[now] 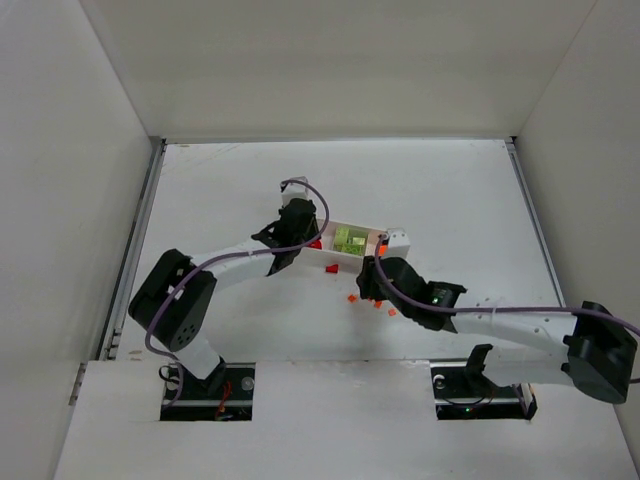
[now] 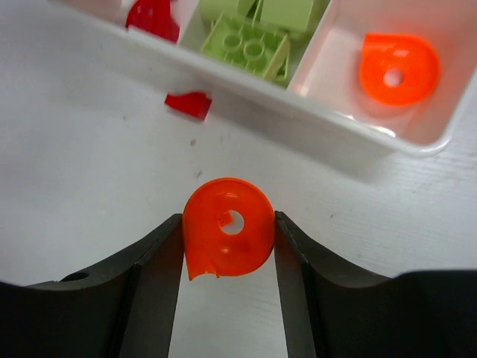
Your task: Sort the legos into containers by color
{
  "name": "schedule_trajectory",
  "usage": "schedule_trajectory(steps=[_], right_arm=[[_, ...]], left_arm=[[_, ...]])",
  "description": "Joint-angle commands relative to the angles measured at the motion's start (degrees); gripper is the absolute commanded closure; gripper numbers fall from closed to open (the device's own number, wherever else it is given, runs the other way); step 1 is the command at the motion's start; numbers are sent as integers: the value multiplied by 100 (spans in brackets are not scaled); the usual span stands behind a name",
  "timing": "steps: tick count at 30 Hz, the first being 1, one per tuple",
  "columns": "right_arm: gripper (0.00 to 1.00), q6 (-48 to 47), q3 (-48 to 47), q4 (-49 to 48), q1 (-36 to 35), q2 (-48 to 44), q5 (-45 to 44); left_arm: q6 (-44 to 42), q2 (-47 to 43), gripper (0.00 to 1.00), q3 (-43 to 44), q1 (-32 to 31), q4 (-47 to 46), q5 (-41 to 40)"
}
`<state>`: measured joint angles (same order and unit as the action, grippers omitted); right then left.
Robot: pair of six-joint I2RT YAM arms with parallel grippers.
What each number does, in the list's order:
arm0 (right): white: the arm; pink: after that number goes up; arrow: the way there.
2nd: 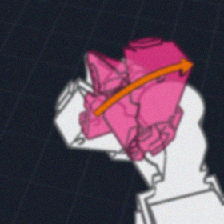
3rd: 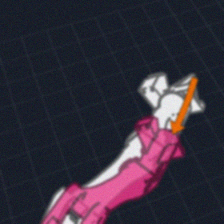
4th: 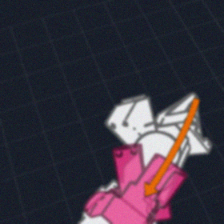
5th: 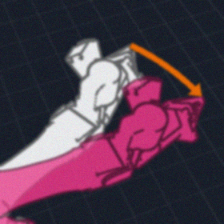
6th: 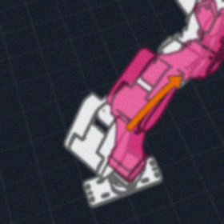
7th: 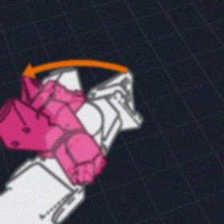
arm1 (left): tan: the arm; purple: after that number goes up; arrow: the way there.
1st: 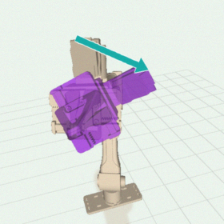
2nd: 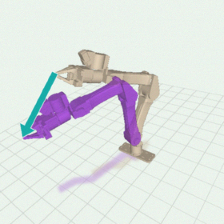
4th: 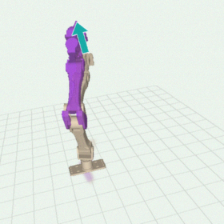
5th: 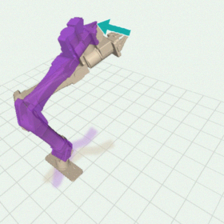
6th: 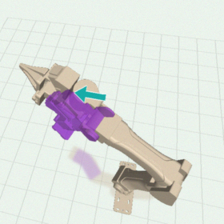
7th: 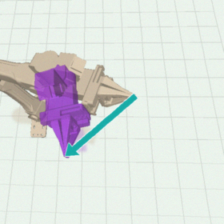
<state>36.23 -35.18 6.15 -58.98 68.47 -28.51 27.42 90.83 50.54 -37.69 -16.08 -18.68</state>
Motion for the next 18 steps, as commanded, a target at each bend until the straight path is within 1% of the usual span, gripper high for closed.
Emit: schedule_trajectory(steps=[1, 2, 4, 6, 8, 11, 15, 18], right_arm=[[54, -247, -296, -62, 347, -290, 3], [54, -283, -340, -79, 444, -307, 21], [54, -396, -428, -193, 620, -282, 47], [53, -502, -498, -325, 795, -220, 65], [53, -564, -586, -448, 1006, -106, 109], [53, -625, -753, -658, 1410, 174, 258], [53, -740, -920, -967, 1867, 702, 346], [53, -792, -1078, -1037, 1991, 1089, 355]], left_arm=[[-132, 163, 77, 263, 30, -264, -13], [-140, 242, 76, 306, 38, -264, -39], [-228, 321, 69, 351, 47, -264, -92], [-237, 261, 62, 307, 73, -299, -215], [-228, 50, 58, 184, 65, -370, -285], [-228, -415, 55, -105, -66, -431, -356], [-141, -1083, 55, -703, -365, -493, -505], [-35, -1523, 55, -1168, -725, -449, -663]])
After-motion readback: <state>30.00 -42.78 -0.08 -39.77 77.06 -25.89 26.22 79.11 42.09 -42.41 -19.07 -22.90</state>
